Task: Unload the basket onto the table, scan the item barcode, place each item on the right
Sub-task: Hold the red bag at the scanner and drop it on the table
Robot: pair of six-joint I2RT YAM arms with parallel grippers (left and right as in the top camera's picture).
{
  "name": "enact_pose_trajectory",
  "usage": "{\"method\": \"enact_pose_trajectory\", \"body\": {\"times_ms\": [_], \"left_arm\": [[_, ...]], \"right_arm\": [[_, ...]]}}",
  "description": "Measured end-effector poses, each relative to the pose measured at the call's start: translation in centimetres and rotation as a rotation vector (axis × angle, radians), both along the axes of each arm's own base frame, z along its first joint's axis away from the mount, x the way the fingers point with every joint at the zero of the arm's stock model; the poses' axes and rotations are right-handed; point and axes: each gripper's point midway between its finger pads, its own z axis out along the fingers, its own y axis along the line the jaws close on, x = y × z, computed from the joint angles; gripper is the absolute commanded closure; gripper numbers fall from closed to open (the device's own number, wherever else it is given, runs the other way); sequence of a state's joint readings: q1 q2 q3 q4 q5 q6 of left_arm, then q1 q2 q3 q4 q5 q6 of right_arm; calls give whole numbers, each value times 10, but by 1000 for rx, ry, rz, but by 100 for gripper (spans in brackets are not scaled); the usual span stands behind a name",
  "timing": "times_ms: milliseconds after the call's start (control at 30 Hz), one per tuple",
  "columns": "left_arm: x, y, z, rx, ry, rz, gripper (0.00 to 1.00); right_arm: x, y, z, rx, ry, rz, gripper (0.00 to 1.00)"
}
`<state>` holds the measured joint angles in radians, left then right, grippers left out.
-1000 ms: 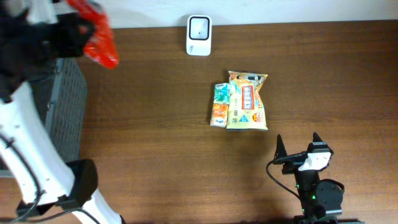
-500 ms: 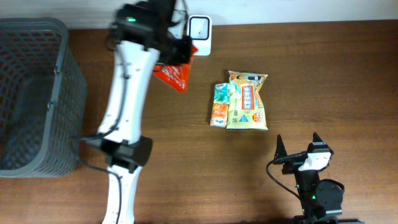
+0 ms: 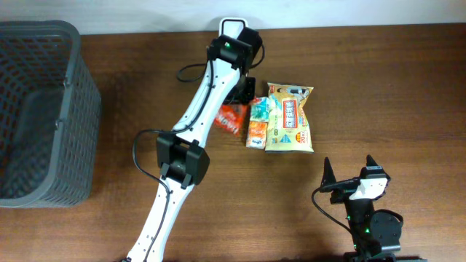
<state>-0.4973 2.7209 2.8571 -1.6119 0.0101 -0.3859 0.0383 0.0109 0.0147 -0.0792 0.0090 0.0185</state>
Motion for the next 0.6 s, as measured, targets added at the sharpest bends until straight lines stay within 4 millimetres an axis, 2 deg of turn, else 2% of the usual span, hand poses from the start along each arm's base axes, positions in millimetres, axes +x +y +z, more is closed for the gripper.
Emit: {"method": "enact_pose_trajectory", "body": {"times_ms": [167,233,300,400,433,600], "left_arm": [[-6,4,0,13,24,9,37],[-8,5,6,14,26,10,33],[-2,5,23,-12,-20,13,27],[13,11,51,-58,-110,34,4],[17,16,58,-62,-131,38,1],[36,61,107,-91,-239,121,1]], "right_arm": [[0,0,0,-1,0,0,1],[0,0,0,0,0,0,1],[0,0,0,0,0,0,2],[0,0,0,0,0,0,2],[0,0,0,0,0,0,1],[0,0,0,0,0,0,2]]}}
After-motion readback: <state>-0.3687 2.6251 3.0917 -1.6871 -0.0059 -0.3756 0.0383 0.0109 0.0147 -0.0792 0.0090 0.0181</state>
